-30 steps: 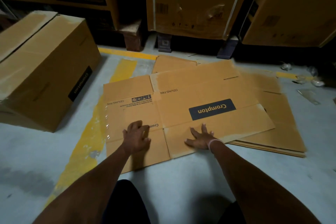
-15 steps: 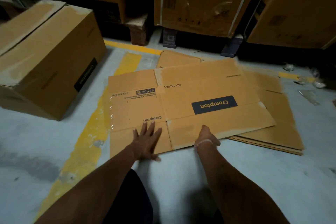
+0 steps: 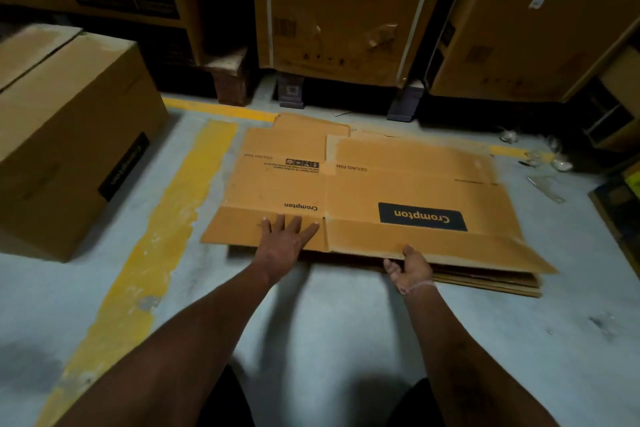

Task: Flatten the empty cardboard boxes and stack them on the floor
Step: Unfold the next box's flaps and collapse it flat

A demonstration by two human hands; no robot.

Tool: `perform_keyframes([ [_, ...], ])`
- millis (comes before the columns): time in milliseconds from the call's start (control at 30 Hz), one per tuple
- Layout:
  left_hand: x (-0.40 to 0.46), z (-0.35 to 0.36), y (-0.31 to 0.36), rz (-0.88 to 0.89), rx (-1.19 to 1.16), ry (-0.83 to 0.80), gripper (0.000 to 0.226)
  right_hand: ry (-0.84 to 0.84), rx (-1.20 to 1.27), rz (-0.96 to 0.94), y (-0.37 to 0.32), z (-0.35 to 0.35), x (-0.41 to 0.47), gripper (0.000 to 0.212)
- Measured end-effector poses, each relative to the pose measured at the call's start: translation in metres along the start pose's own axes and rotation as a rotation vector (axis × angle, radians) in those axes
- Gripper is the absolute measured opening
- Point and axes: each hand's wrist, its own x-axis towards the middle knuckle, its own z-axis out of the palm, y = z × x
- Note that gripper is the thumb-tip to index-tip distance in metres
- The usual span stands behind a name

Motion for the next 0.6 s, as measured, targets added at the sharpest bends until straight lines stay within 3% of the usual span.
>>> perform_keyframes([
  [233,0.051,0.006,0.015,-0.078,-0.036,-0.191,0.1,-0.164,0.077,0.169,-0.03,-0.021,0.046,0.022],
  [400,0.067,0.02,0.019,-0.048,-0.055,-0.197,0.118,-0.075,0.015,0.164,-0.025,-0.012,0.083,0.026],
  [533,0.07,0.034,0.014,-0.047,-0.105,-0.231,0.104,-0.104,-0.082,0.156,-0.011,-0.014,0.098,0.038],
  [600,0.076,0.041,0.005,-0.014,-0.138,-0.244,0.109,-0.101,-0.119,0.185,-0.009,-0.013,0.098,0.035],
])
